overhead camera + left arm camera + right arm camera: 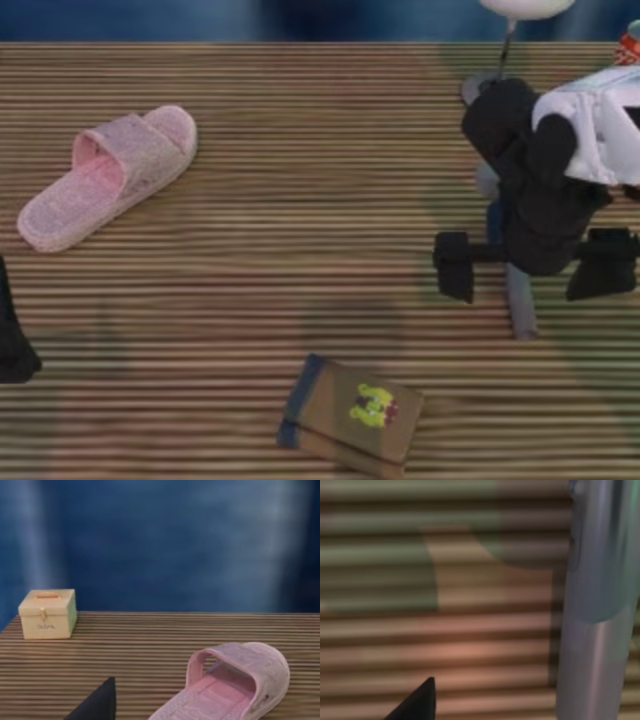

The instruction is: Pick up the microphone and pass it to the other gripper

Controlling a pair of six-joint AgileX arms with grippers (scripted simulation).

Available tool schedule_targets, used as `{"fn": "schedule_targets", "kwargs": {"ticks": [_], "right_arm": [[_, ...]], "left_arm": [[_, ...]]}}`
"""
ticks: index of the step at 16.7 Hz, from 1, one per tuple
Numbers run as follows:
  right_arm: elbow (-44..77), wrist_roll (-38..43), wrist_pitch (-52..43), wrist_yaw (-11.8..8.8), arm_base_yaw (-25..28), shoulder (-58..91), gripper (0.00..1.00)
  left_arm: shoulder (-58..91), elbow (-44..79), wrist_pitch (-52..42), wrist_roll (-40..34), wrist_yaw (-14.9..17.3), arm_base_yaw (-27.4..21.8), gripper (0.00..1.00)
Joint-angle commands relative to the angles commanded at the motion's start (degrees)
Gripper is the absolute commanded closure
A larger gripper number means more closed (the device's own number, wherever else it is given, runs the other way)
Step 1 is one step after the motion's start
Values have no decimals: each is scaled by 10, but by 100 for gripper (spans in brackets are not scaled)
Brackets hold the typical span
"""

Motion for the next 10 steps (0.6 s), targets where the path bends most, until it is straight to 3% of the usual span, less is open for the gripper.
{"fn": "schedule_targets", "kwargs": {"ticks": [4,9,10], "right_arm": [[-46,-6,96,0,-7,48,0],[-55,-7,111,0,-8,58,0],[-55,-7,111,0,-8,58,8]], "left_arm": [[0,0,0,0,0,0,0],[0,0,0,0,0,0,0],[0,0,0,0,0,0,0]]}}
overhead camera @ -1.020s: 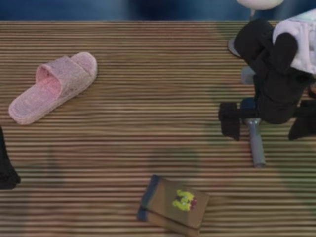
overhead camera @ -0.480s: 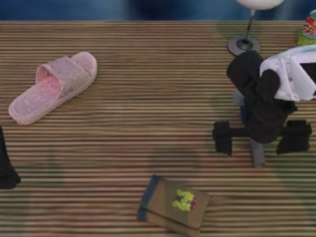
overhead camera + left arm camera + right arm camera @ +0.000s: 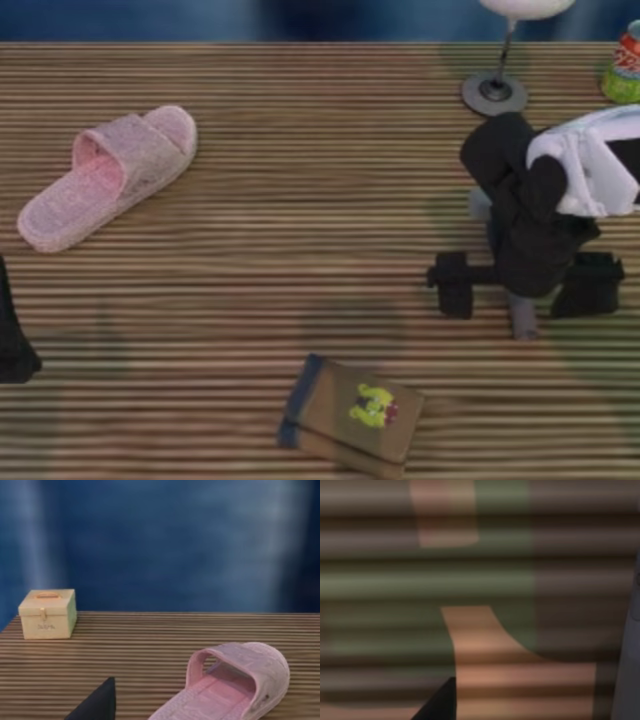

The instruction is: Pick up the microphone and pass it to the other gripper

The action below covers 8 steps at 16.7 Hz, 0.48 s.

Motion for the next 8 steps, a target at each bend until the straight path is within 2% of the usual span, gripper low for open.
{"fn": "schedule_targets", "kwargs": {"ticks": [8], "right_arm": [[0,0,0,0,0,0,68]], "left_arm": [[0,0,0,0,0,0,0]]}}
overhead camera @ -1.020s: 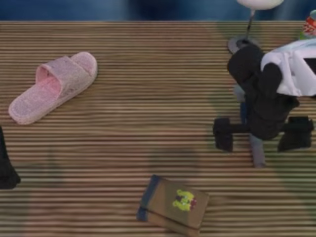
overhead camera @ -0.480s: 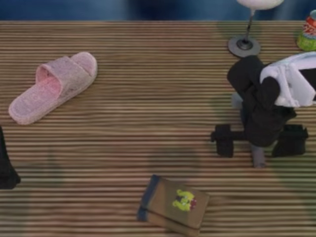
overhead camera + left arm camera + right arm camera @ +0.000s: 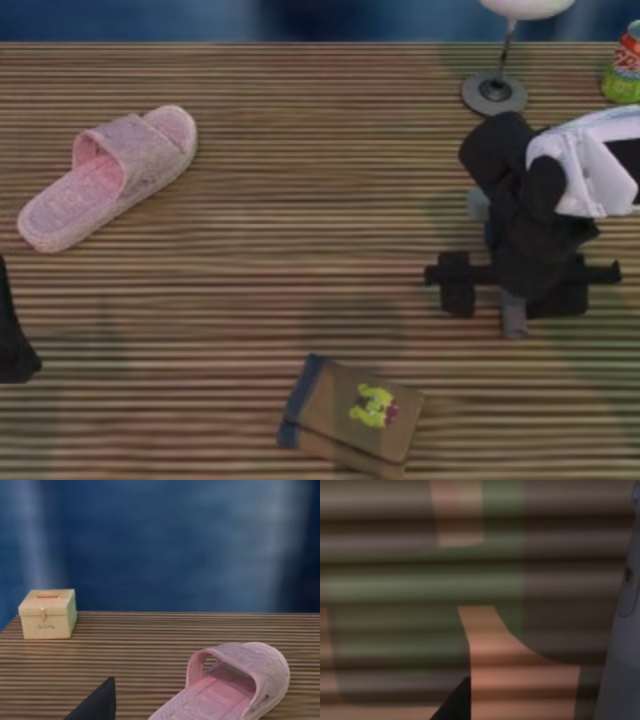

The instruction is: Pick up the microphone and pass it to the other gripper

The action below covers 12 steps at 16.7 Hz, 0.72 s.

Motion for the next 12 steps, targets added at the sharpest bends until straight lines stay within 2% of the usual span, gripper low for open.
{"fn": "schedule_targets", "kwargs": {"ticks": [4,12], "right_arm": [[0,0,0,0,0,0,98],[0,0,0,0,0,0,100]], "left_arm": [[0,0,0,0,0,0,0],[0,0,0,0,0,0,0]]}}
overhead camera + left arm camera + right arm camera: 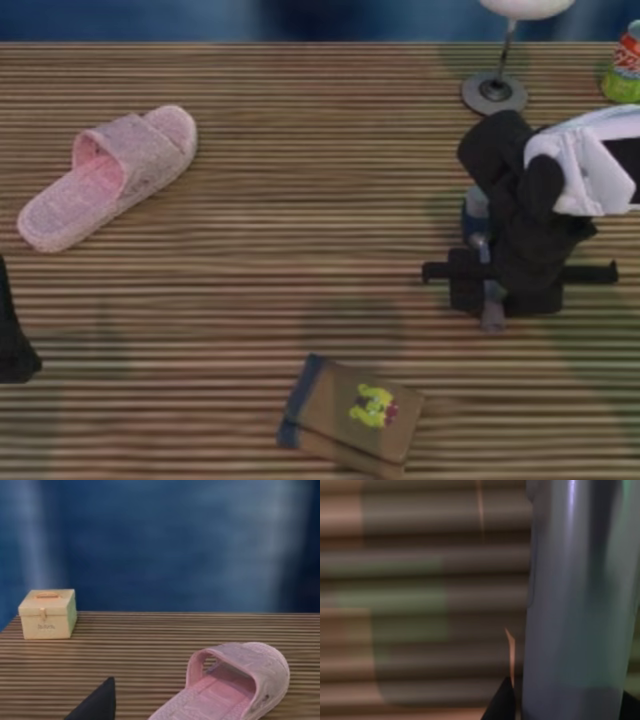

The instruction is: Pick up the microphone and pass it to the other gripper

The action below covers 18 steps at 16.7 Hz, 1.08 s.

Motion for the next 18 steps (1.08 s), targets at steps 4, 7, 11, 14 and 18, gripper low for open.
{"fn": "schedule_targets", "kwargs": {"ticks": [4,7,11,14,18], "right_arm": [[10,12,14,-32,7,-27,100],[-4,-10,86,-50,8,-40,100],[-43,-59,240,-91,8,-71,100],[-85,-105,388,-128,7,-102,100],[-143,-171,602,-180,8,-152,100]], "left_arm": [[0,0,0,0,0,0,0],[0,0,0,0,0,0,0],[0,0,0,0,0,0,0],[0,0,0,0,0,0,0],[0,0,0,0,0,0,0]]}}
